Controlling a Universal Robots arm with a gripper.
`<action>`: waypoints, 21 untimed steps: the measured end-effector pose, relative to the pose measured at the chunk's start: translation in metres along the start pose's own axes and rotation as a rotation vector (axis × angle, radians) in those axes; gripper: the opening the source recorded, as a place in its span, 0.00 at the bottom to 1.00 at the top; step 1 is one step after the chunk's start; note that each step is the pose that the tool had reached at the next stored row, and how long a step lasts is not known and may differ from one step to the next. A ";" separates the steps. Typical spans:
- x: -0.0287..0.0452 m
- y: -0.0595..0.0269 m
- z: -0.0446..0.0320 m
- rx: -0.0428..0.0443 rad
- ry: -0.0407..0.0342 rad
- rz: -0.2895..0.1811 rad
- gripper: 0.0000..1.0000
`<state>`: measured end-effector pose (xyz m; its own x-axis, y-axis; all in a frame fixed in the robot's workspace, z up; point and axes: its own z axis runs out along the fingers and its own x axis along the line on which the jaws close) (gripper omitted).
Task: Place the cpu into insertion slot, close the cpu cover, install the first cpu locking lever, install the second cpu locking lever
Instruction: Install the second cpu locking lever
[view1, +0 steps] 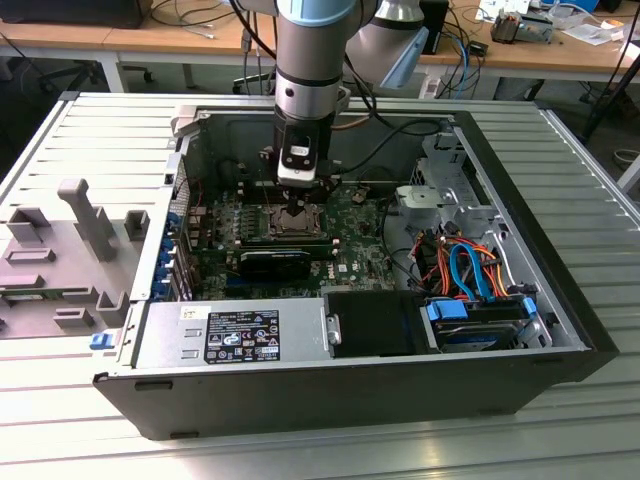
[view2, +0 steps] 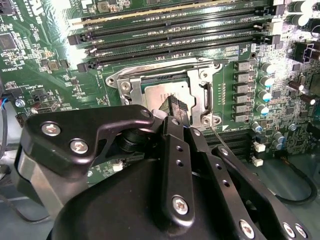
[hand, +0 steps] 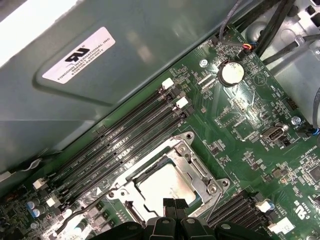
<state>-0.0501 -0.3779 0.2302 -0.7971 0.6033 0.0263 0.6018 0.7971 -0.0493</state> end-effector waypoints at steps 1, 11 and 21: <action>0.0000 0.0000 0.0000 0.0001 -0.0001 -0.002 0.11; 0.0000 0.0000 0.0000 0.0007 -0.0013 -0.027 0.11; 0.0000 0.0000 0.0000 0.0014 -0.0027 -0.056 0.11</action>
<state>-0.0501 -0.3778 0.2302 -0.8296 0.5578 0.0263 0.5562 0.8296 -0.0492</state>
